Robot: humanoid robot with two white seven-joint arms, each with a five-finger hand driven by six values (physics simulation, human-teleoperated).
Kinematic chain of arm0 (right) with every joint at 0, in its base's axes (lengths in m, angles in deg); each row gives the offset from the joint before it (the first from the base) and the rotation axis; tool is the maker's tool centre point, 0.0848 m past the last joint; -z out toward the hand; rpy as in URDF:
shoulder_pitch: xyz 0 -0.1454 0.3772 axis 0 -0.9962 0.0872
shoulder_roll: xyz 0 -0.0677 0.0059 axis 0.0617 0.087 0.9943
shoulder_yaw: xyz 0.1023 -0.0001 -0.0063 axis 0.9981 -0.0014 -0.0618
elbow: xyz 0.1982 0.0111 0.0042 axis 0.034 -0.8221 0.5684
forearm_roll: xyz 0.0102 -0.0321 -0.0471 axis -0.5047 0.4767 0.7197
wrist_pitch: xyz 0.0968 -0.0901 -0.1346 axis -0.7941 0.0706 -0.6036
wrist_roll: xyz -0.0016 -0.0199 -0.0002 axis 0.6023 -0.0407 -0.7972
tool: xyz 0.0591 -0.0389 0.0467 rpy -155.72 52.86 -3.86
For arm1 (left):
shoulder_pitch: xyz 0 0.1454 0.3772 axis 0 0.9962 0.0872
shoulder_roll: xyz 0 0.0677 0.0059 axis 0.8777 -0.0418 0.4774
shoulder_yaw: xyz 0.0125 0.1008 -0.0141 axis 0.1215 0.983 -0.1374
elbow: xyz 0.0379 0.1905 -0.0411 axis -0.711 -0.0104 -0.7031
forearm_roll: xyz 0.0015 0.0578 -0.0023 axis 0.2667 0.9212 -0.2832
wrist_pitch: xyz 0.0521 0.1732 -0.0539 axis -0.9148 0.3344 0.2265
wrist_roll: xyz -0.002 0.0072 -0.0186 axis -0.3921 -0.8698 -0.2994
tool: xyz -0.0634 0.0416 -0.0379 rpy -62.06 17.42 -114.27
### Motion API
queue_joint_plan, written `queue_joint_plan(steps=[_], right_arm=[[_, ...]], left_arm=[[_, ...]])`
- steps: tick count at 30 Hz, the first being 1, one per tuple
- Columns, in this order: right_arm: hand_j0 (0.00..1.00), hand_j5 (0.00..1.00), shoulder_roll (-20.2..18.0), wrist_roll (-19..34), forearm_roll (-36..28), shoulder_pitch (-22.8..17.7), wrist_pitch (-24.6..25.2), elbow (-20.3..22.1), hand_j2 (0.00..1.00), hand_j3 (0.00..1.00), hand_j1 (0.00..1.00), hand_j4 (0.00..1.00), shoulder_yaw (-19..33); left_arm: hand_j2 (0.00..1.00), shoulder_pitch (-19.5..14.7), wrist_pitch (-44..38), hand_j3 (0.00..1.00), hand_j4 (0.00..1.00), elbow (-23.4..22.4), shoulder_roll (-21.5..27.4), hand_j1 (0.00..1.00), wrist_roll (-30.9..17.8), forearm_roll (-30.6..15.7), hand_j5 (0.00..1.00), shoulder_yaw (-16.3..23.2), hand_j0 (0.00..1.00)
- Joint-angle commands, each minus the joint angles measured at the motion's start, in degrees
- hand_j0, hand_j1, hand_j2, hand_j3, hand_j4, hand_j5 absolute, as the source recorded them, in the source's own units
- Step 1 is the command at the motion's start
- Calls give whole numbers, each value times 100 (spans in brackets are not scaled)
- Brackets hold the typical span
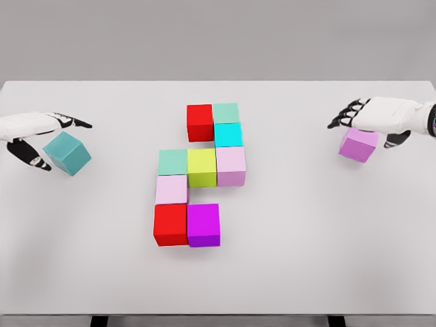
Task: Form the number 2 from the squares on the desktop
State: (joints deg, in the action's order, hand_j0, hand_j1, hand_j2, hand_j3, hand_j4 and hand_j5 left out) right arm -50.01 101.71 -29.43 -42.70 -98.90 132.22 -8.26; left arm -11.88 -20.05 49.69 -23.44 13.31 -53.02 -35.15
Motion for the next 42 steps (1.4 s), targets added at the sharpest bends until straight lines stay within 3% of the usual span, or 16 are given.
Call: queue_joint_plan(steps=[1, 28, 42], right_arm=[[100, 100, 92, -2, 81, 0, 11, -168, 100, 100, 100, 100, -140], [100, 100, 505, -2, 617, 237, 11, -827, 100, 100, 100, 100, -211], [100, 100, 645, -2, 846, 237, 11, -968, 100, 100, 100, 100, -263]], left_arm=[[100, 0, -14, 100, 100, -103, -63, 100, 2, 29, 100, -4, 100], [100, -62, -14, 100, 100, -252, -107, 100, 2, 47, 100, 119, 100], [100, -114, -14, 100, 100, -454, -335, 100, 2, 337, 100, 119, 100]])
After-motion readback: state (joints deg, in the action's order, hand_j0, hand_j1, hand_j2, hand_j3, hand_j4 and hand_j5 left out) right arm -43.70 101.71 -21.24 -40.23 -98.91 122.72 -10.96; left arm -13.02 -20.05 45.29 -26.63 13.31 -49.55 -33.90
